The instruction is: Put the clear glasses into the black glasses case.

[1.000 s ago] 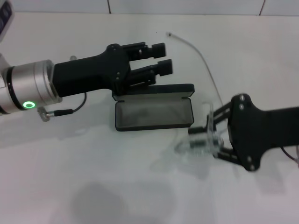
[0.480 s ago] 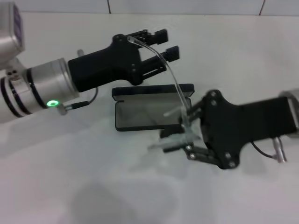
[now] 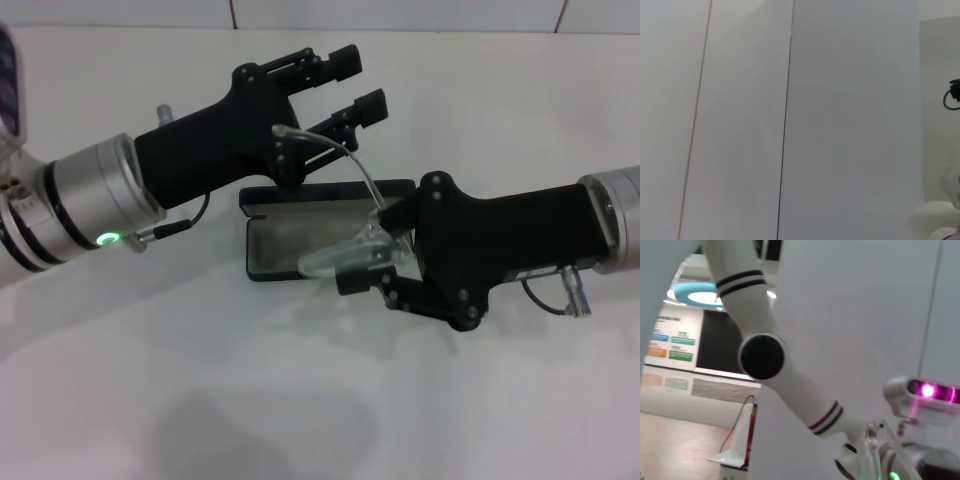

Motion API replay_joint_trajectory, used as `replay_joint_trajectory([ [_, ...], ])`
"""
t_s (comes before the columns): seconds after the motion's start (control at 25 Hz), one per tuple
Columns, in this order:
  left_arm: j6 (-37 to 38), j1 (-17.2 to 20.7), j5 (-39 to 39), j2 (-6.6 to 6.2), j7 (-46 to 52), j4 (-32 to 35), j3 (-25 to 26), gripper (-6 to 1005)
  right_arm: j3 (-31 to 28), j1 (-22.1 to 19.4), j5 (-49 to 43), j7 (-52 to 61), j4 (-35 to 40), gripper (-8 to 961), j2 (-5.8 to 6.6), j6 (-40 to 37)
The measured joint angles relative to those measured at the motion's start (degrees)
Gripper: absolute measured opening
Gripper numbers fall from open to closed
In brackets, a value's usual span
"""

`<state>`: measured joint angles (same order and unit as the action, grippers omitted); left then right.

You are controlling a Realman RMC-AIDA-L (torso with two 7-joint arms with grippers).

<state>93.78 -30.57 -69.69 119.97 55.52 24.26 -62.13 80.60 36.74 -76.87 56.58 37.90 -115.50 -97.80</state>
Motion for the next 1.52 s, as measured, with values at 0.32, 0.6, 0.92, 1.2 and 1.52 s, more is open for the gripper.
replay_joint_trajectory([
  [0.32, 0.78, 0.11, -0.54, 0.0, -1.99, -0.19, -0.05, 524, -0.12, 0.35, -0.04, 4.23, -0.08, 121, 0.12, 6.05],
  [0.6, 0.8, 0.31, -0.68, -0.06, -3.01, -0.18, -0.11, 523, -0.09, 0.62, -0.11, 6.18, 0.7, 121, 0.21, 8.32],
  [0.92, -0.25, 1.14, -0.1, -0.27, -4.78, -0.02, 0.76, 523, -0.14, -0.07, -5.02, 7.28, 4.93, 120, 0.56, 9.34],
  [1.2, -4.33, 4.34, 0.2, -0.53, -7.86, 0.27, 11.65, 524, -0.51, -10.15, -17.75, 13.86, 25.24, 121, -0.18, 15.61],
  [1.52, -6.6, 5.97, -0.16, -0.49, -7.93, 0.2, 14.83, 523, 19.18, -12.49, -27.87, 20.04, 32.46, 120, -0.4, 41.35],
])
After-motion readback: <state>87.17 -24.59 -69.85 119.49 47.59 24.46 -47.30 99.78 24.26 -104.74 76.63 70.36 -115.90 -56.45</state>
